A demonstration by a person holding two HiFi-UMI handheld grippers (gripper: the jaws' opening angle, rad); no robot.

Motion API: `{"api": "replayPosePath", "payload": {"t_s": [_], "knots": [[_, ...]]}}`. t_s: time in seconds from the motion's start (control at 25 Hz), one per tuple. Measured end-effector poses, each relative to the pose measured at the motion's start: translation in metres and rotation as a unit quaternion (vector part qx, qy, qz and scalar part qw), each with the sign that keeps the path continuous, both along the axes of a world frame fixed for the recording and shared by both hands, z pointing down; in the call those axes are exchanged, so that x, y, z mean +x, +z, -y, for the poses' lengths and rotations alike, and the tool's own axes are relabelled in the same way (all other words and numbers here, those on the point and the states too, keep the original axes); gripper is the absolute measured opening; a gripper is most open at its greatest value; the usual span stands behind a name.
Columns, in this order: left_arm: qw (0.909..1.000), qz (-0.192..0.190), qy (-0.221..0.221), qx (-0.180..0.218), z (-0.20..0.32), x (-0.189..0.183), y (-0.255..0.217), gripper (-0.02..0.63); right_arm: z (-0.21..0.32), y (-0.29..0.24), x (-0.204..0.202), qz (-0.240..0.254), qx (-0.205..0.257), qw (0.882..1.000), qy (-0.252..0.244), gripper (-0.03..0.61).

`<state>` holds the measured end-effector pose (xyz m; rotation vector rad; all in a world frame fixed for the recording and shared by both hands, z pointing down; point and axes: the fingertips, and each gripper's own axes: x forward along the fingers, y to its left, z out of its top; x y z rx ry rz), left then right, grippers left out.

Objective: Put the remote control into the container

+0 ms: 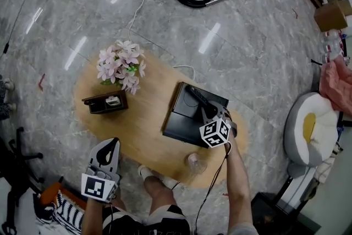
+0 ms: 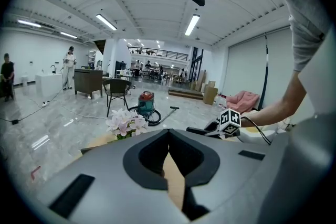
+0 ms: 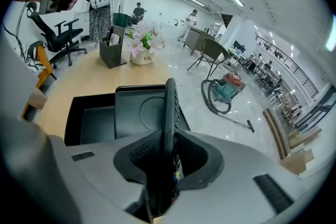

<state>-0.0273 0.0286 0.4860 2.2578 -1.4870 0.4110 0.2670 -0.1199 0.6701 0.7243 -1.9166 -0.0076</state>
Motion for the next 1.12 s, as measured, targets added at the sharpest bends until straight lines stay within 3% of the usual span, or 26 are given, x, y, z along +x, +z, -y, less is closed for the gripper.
{"api": "replayPosePath", "payload": {"t_s": [1.12], "knots": [[0.9960,-0.010,0.071,0.054,-0.005,-0.016,-0.068,0.008,-0.056,-0.103,-0.001,0.011,0.056,0.996,0.073,0.097]]}}
